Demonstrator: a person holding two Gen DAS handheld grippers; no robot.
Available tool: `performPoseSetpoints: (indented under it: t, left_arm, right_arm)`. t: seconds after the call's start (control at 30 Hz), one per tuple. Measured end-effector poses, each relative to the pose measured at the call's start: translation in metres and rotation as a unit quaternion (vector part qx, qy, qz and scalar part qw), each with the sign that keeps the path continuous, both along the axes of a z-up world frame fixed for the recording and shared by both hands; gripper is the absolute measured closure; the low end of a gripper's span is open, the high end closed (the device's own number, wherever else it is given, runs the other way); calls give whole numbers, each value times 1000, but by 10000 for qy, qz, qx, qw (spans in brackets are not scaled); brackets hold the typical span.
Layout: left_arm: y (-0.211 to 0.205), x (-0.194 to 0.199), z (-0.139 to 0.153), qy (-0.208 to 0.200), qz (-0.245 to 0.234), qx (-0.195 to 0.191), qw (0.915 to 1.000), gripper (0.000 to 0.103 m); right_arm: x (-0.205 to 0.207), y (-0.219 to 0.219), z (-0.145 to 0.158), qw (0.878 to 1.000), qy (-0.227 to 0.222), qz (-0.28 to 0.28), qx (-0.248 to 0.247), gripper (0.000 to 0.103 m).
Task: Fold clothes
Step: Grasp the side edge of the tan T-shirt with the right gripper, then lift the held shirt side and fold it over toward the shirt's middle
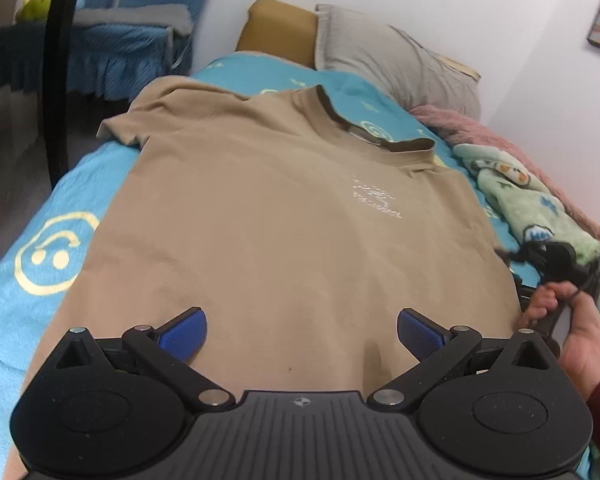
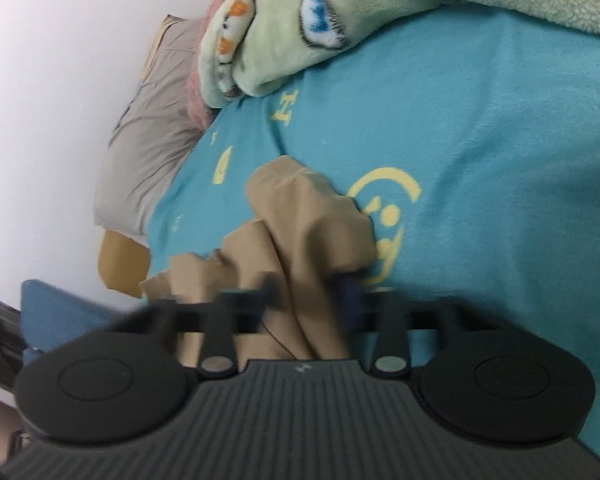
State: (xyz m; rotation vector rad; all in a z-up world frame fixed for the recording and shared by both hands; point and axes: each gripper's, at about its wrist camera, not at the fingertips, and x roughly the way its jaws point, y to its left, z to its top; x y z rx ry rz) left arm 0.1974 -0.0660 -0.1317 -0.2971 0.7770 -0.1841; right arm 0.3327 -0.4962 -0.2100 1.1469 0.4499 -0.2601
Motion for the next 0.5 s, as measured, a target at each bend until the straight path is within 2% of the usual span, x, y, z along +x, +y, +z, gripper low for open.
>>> performPoseSetpoints:
  t: [0.07,0.1,0.23,0.33,0.5]
  left_arm:
    - [-1,0,0,-36,1,38,10000,0]
    - [-2,0,0,-54,1,57,10000,0]
    - [-4,-4,4,-178,-41,140,9997,0]
    - [-6,-10,8,-255,-79,192,9995,0]
    - [-5,-15,10,-263,-97,228,9993,0]
  right_arm:
    - [-6,-4,6,9998,-131,-120,-102,91]
    - [-8,-5,12,9994,-189,-185,-205,98]
    - [-27,-21,41,9966,-399,-580,-433,98]
    - [-39,-31,54,9960,-312,-622,-552,98]
    - [-59,-43,46,9973,-218,-679,-168,95]
